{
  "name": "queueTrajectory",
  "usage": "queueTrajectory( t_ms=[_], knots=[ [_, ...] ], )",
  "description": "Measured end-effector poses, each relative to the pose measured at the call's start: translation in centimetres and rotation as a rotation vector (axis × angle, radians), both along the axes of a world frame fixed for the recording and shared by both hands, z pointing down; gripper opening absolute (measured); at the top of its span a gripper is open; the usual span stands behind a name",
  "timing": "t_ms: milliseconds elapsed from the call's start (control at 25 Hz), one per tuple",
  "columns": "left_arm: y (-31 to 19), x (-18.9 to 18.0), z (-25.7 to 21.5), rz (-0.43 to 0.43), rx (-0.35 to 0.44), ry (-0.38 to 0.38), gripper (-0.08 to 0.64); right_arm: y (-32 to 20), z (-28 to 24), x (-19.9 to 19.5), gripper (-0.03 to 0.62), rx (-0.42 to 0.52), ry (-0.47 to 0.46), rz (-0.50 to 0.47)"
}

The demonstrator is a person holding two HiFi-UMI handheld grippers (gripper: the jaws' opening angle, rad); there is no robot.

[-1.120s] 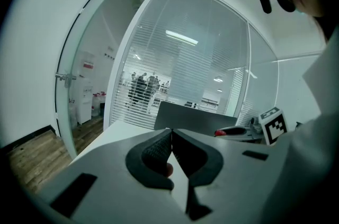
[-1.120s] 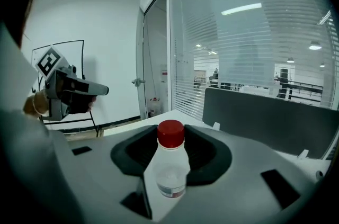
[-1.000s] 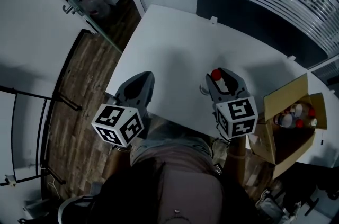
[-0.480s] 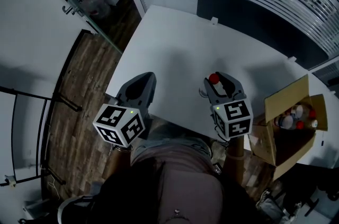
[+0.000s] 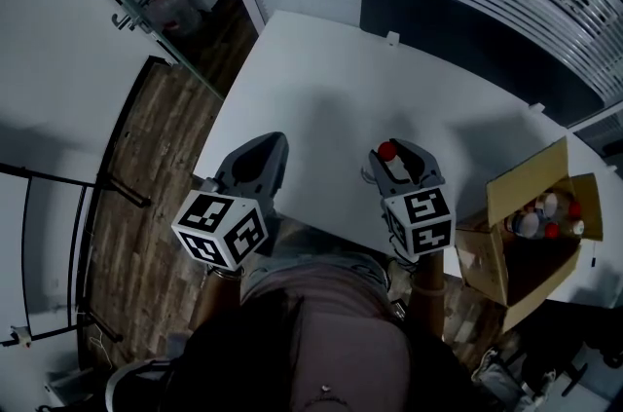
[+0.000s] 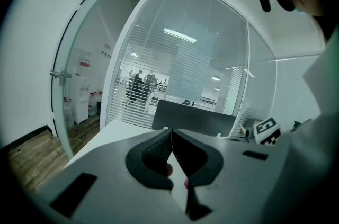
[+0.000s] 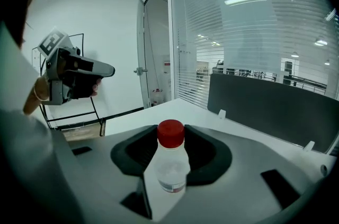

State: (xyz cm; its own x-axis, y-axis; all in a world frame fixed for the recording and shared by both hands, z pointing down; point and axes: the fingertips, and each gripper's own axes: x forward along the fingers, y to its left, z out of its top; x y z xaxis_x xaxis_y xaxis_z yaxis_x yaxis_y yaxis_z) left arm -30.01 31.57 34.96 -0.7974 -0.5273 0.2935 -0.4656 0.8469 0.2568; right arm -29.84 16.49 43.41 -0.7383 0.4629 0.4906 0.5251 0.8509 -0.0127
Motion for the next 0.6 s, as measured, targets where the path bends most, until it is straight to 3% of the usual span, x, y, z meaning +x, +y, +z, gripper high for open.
queueTrajectory(
  t_ms=[600],
  knots=[
    [-1.2, -0.9, 0.1, 0.032, 0.015, 0.005, 0.009, 0.3, 0.6, -0.1, 0.169, -0.011, 0.009, -0.012]
  ],
)
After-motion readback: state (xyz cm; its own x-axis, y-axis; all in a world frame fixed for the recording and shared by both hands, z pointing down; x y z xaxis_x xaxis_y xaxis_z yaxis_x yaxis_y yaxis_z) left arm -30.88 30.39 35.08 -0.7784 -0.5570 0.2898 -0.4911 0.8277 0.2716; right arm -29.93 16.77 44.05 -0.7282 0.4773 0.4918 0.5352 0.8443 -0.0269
